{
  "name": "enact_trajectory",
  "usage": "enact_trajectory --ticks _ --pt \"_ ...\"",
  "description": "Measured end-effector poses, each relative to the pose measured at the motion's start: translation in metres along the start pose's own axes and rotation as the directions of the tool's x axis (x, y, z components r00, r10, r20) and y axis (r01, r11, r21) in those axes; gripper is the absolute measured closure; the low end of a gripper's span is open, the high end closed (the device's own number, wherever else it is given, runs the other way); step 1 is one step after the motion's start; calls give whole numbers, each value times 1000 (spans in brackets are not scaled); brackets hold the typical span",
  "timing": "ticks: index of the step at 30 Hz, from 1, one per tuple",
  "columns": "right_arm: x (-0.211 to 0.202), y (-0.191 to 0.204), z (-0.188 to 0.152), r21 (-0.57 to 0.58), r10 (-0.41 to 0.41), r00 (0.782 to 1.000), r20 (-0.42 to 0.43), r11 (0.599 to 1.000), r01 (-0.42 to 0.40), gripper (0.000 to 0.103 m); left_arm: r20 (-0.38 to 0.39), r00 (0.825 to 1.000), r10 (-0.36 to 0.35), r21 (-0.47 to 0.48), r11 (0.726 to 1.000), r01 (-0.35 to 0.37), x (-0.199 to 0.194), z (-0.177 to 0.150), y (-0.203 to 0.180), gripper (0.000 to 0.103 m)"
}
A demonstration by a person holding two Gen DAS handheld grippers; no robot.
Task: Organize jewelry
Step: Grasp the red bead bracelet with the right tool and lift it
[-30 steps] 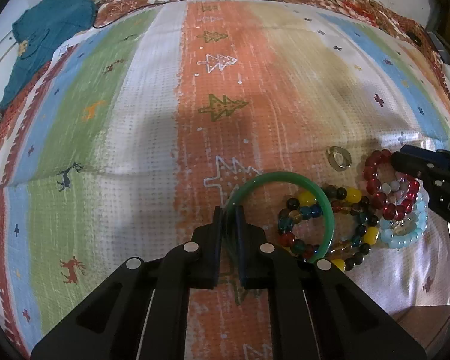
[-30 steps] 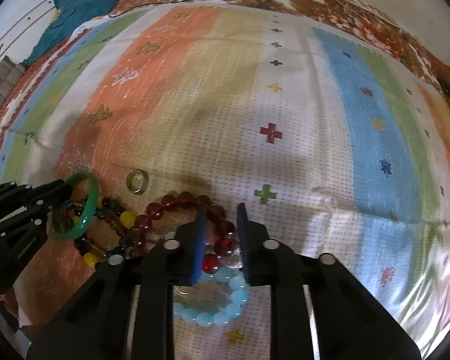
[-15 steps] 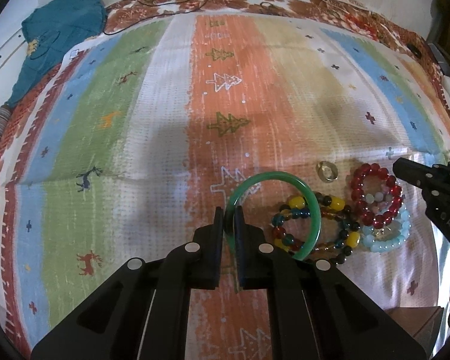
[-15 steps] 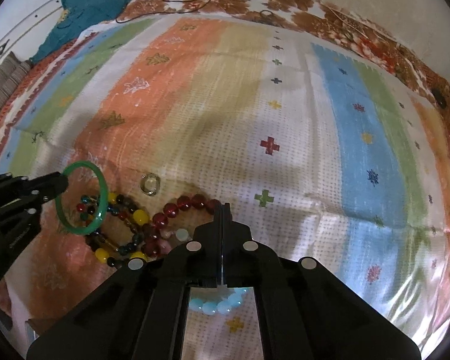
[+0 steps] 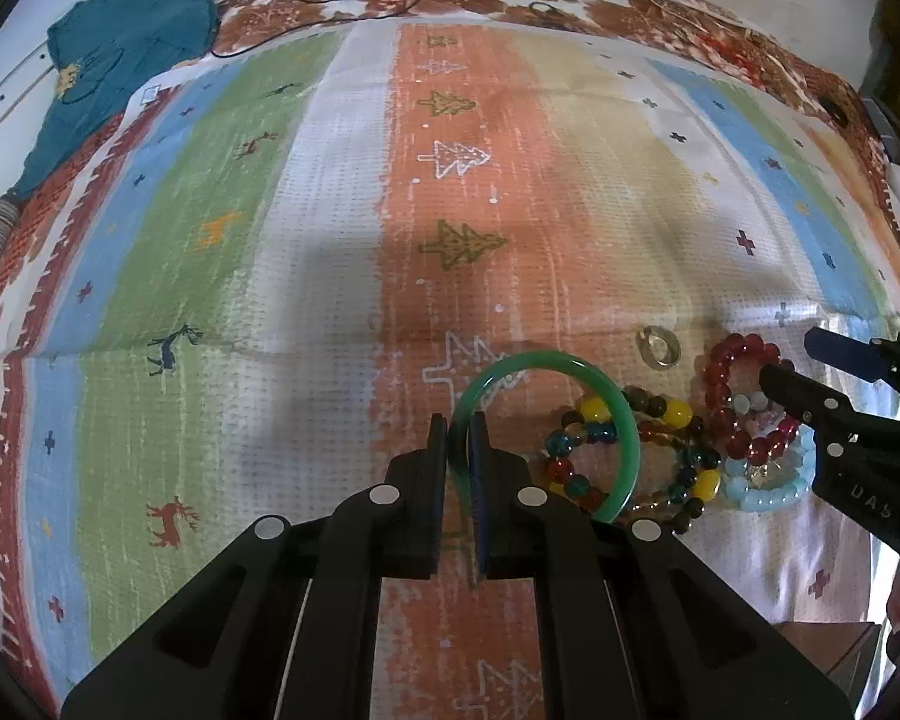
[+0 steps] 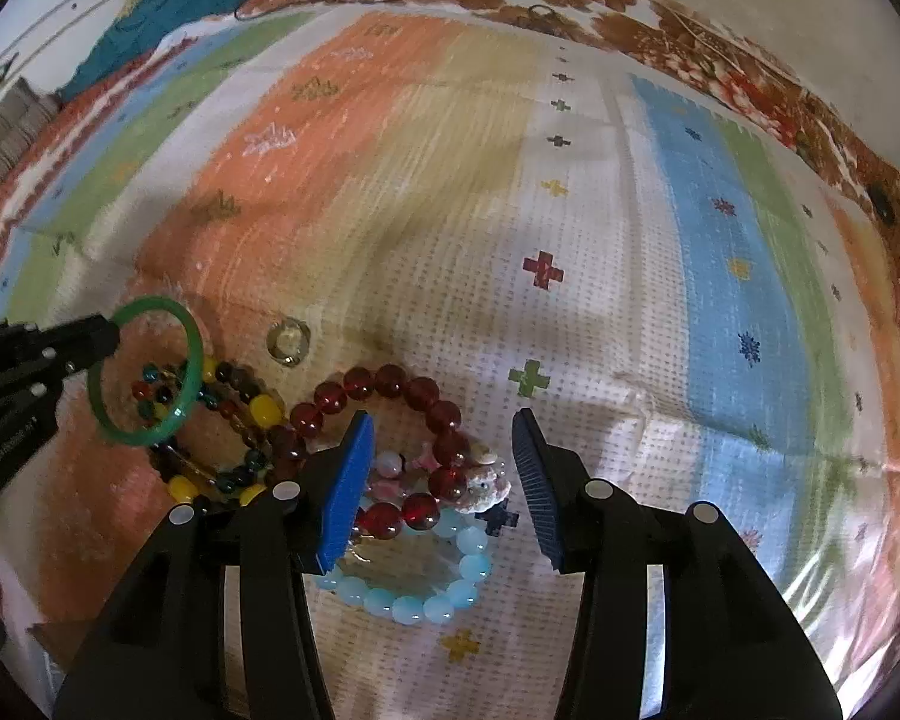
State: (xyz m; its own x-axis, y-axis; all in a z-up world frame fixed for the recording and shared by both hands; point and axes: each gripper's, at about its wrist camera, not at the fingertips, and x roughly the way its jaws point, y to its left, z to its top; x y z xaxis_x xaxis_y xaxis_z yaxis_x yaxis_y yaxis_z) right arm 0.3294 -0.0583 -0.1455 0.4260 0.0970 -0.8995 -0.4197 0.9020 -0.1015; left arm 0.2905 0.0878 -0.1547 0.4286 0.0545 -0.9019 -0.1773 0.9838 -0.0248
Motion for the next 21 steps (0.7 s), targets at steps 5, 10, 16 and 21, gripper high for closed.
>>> enact_trajectory --ticks 5,10,16,21 --pt "8 -4 -1 15 7 1000 -22 1000 -7 55 -5 1000 -2 2 1000 2 4 0 1 96" --pt "12 -5 -1 9 9 1000 -27 1000 -8 79 -16 1000 -3 5 1000 3 8 -1 1 96" --pt "9 -2 -4 -16 3 1000 -22 1000 -4 88 -11 1000 13 23 1000 -13 3 -1 -2 96" --pt "-5 -4 -5 3 5 1000 5 1000 -5 89 4 1000 15 24 1000 -15 -8 0 -4 96"
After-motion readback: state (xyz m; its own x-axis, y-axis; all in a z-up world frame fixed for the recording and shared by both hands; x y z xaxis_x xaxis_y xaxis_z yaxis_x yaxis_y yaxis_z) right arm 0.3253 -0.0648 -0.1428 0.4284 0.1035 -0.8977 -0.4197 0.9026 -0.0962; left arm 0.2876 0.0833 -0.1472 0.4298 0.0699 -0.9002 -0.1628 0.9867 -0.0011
